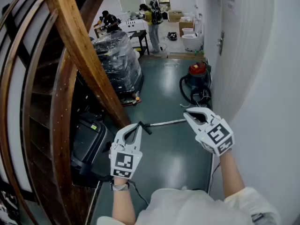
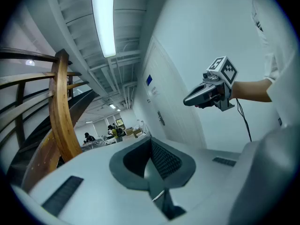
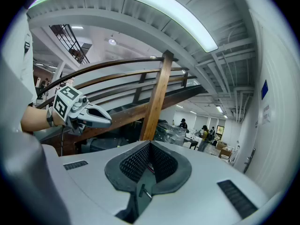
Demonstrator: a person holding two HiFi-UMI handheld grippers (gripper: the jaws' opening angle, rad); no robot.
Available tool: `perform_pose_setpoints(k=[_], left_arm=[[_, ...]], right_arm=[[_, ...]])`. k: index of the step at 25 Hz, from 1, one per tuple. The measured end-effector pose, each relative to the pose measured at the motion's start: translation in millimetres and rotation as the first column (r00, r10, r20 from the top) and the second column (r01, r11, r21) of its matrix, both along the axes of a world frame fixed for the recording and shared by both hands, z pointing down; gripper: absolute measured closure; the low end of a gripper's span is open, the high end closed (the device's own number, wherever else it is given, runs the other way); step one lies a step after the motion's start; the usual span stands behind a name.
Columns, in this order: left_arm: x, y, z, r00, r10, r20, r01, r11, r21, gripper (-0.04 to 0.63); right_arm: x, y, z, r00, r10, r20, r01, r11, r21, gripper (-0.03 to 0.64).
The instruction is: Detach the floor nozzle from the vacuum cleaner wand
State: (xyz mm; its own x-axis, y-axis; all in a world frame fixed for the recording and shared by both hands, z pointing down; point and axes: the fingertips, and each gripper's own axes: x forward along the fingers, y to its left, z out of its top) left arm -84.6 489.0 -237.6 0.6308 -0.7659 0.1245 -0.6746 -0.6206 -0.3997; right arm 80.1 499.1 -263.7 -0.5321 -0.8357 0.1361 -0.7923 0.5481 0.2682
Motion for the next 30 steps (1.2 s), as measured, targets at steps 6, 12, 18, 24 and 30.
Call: perform_pose_setpoints(k=[6,12,18,24,30], left_arm=[[0.6,-10.8,1.7,1.0,0.003,-0.013,-0.003,1.0,-0.008,0.595],[6.1,-19.8,7.0,1.0,0.006,-0.015,-0.006,1.0,-0.021,0.595],[13.2,-26.4,12.5,1.0,0.002,-0.008,-0.002,1.0,-0.028,0.595],[28.7,-33.4,10.3,1.0,-0.007,-0.008,0.007,1.0,-0.023,0.595],[50.9,-39.6,13.0,1.0,-0.026,-0.007,0.026,0.999,-0.025,0.595]], right_arm=[[6.0,-6.7,-1.2,0.999,0.033,0.034,-0.033,0.999,0.014,0.589],[6.7,-16.8,-0.5,0.999,0.028,0.025,-0.029,0.999,0.021,0.588],[7.6,-23.3,4.1,1.0,-0.007,0.028,0.006,0.999,0.036,0.588],[20.5,-27.1,-5.5,0.991,-0.062,0.118,0.058,0.998,0.035,0.588],[50.5,-32.7,4.4,0.991,-0.078,0.109,0.079,0.997,-0.005,0.588]])
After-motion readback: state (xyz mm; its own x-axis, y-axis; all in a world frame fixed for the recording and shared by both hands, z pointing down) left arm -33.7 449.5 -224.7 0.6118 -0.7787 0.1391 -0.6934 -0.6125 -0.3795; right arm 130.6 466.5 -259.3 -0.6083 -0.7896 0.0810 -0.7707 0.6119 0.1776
